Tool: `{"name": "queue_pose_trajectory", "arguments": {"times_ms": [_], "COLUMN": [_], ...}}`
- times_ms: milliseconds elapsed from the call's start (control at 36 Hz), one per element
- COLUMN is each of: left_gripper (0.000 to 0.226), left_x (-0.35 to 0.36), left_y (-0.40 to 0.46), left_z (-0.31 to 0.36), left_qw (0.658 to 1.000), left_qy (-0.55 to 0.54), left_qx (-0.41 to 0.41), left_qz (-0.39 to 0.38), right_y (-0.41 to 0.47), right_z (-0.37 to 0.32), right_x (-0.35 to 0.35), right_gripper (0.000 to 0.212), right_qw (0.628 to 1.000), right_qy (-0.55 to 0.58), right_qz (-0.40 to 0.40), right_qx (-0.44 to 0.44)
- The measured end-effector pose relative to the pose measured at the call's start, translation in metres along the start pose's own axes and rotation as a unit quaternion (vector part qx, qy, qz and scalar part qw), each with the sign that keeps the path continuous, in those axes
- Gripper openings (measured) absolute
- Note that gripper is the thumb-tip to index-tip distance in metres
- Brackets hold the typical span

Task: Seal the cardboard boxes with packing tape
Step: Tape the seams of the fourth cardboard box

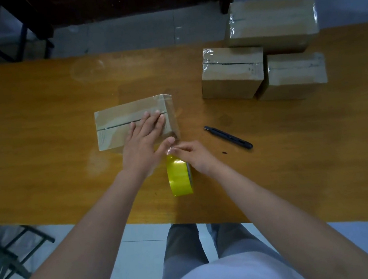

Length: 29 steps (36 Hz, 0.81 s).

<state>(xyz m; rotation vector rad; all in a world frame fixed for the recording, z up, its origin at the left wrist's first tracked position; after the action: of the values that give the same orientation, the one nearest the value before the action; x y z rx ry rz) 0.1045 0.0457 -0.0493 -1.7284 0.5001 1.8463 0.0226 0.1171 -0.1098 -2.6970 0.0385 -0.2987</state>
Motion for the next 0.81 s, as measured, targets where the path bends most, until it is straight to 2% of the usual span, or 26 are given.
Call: {"name": "queue_pose_trajectory", "arguments": {"times_ms": [111,194,306,389,444,556,639,722,806], "left_gripper": [0.055,0.049,0.049,0.048,0.047,0.042,0.047,0.055,0.056], "left_x": [-0.002,-0.002,-0.003,-0.006,-0.011,-0.022,-0.017,-0.017,-0.019], "left_y": [0.009,0.006,0.002,0.003,0.004,-0.003,-0.008,-0.01,-0.006], "left_z": [-0.002,-0.002,0.002,0.002,0.002,0.002,0.0,-0.005,-0.007], "left_qw": [0.999,0.996,0.994,0.992,0.989,0.983,0.986,0.991,0.996], "left_qy": [-0.014,-0.004,0.006,0.022,0.035,0.044,0.034,0.023,0.004], "left_qx": [-0.018,-0.002,0.008,0.031,0.05,0.08,0.089,0.072,0.052], "left_qz": [0.048,0.086,0.108,0.123,0.134,0.159,0.139,0.106,0.073], "right_y": [-0.013,-0.02,-0.025,-0.032,-0.039,-0.065,-0.083,-0.084,-0.072], "right_z": [0.004,0.004,-0.001,-0.006,-0.004,0.009,0.027,0.033,0.02], "right_x": [0.005,0.004,-0.01,-0.026,-0.04,-0.067,-0.083,-0.085,-0.083], "right_gripper": [0.021,0.022,0.02,0.02,0.02,0.021,0.022,0.026,0.027], "right_qw": [0.999,0.998,0.997,0.998,0.998,0.976,0.95,0.944,0.956], "right_qy": [-0.011,0.012,0.033,0.022,-0.009,-0.11,-0.171,-0.177,-0.164], "right_qz": [-0.013,0.009,0.046,0.053,0.037,-0.064,-0.093,-0.083,-0.03], "right_qx": [-0.033,-0.056,-0.043,-0.007,0.053,0.179,0.246,0.264,0.241]}}
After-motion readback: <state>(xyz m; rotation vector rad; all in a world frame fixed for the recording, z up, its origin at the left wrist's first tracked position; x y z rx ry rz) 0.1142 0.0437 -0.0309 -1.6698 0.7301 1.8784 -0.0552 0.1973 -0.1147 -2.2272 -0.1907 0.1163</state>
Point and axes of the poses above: each hand's wrist, its own y-axis towards the middle knuckle, its own x-axis out of the palm, z = x × y, the point moved 9 cm from there along y, towards the middle knuckle, and after that the axes turned 7 degrees about y, right-handed, at the moved point
